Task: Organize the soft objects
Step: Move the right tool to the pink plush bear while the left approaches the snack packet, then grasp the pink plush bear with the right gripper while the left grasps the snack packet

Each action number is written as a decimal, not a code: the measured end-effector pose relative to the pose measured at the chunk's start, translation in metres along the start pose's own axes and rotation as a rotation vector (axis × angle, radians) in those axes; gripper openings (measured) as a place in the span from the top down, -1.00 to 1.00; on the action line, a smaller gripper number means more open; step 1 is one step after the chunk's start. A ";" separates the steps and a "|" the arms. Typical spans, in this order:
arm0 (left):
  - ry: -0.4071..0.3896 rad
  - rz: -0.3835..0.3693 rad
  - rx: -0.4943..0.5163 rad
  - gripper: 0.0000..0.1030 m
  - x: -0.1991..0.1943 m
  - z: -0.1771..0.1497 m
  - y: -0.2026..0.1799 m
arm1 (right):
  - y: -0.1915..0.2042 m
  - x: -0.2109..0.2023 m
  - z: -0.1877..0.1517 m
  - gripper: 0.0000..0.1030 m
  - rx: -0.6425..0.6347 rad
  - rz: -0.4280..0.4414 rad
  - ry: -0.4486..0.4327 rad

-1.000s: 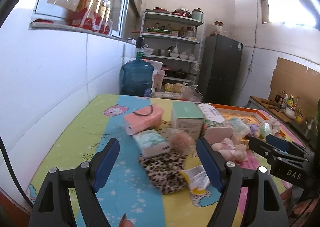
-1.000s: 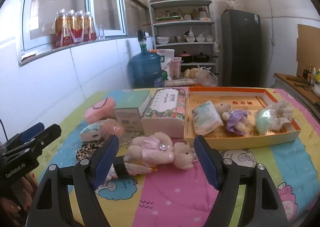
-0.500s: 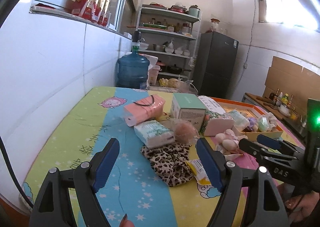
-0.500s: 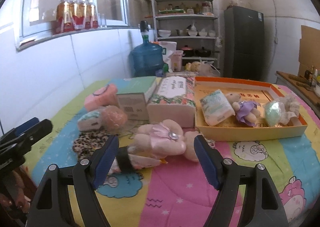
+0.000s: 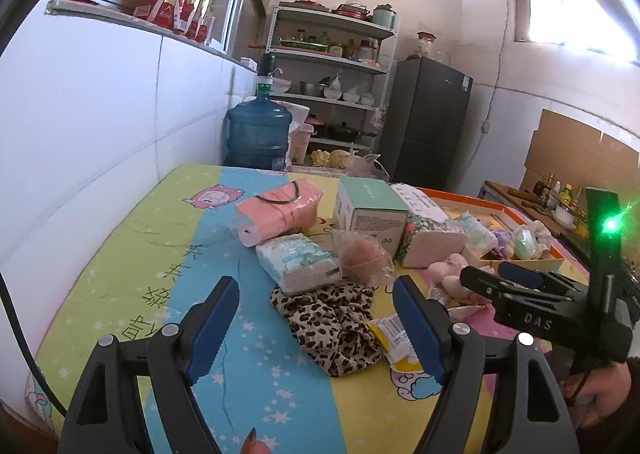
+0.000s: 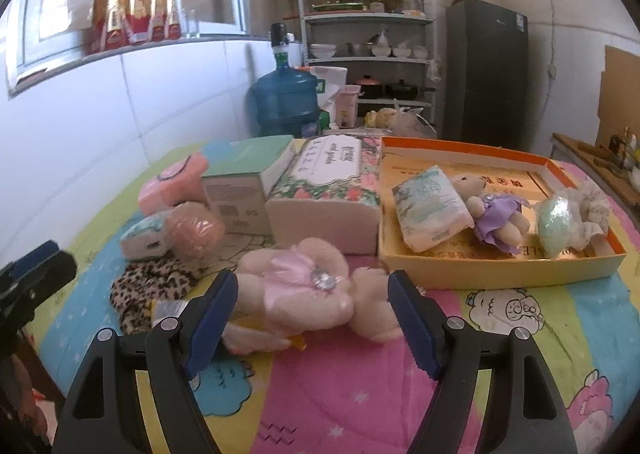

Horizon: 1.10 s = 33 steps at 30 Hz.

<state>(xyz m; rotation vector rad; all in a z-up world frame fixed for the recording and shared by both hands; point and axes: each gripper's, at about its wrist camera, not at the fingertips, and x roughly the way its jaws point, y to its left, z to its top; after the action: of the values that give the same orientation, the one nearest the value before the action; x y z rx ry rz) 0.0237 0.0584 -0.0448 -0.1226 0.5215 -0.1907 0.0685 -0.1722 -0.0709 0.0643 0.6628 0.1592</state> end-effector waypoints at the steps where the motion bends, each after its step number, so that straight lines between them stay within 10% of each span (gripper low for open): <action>1: -0.002 -0.005 0.002 -0.53 0.000 0.001 -0.001 | -0.003 0.002 0.000 -0.52 0.008 0.001 0.004; 19: -0.001 -0.124 0.120 -0.53 0.015 0.012 -0.032 | -0.038 0.024 0.003 -0.66 0.152 0.116 0.070; 23: -0.001 -0.153 0.169 -0.53 0.019 0.014 -0.044 | -0.042 0.023 0.004 -0.11 0.151 0.116 0.062; 33: 0.033 -0.182 0.208 -0.53 0.034 0.014 -0.058 | -0.051 0.016 0.001 0.39 0.163 0.180 0.059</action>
<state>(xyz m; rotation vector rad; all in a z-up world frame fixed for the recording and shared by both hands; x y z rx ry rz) 0.0510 -0.0040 -0.0398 0.0364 0.5204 -0.4235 0.0879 -0.2201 -0.0856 0.2776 0.7284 0.2813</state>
